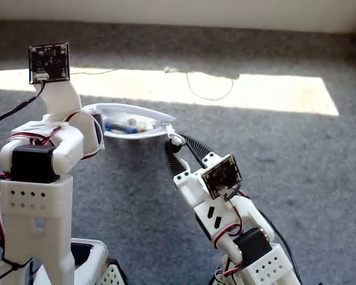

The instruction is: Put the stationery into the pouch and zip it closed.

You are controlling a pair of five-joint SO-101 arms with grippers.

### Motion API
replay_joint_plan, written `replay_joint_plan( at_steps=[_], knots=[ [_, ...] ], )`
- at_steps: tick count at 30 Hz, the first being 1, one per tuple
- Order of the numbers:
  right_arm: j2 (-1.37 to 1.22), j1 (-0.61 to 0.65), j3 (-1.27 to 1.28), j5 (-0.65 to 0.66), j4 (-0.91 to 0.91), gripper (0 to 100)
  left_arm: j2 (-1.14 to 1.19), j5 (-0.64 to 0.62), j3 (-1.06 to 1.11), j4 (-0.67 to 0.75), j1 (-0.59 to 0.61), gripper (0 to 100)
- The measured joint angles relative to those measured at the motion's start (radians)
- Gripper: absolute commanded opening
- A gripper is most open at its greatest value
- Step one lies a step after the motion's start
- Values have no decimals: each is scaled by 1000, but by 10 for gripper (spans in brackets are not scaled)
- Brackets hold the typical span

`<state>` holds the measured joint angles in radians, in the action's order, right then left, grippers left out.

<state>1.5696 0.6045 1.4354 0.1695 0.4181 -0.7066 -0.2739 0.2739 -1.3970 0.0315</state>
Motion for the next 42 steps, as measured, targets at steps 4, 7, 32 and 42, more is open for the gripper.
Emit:
replay_joint_plan(
  at_steps=[4,7,32,42],
  knots=[
    [0,2,-34,29,95,9,0,29,0,0,0,7],
    [0,2,-64,60,176,9,0,63,0,28,-2,22],
    [115,-2,-272,206,666,8,175,143,-2,368,-347,252],
    [229,0,-272,232,666,8,290,144,-193,265,-466,260]
  ],
)
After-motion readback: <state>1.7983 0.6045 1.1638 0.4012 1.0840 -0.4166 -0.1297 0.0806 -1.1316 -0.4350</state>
